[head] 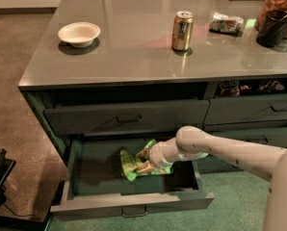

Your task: Place green rice chip bag into middle drawer

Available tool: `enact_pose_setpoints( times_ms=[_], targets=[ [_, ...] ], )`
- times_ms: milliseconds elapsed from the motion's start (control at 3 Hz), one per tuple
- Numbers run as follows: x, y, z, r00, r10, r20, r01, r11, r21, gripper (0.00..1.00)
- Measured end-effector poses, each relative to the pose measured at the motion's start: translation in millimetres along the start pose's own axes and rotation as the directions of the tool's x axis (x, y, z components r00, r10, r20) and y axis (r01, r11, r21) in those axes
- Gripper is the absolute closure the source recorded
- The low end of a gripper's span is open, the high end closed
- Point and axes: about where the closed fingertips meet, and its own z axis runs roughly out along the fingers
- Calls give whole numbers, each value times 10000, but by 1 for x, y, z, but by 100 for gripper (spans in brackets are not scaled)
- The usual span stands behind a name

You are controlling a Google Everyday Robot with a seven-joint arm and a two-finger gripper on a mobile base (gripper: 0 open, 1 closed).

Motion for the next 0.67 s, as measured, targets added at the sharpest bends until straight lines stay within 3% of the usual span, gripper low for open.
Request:
enact_pose_setpoints(
  times_ms=[333, 667],
  targets=[
    [34, -5, 29, 9985, 495, 215, -487, 9981, -368, 100],
    [38, -7, 33, 9979, 588, 263, -579, 9977, -351, 82]
  ],
)
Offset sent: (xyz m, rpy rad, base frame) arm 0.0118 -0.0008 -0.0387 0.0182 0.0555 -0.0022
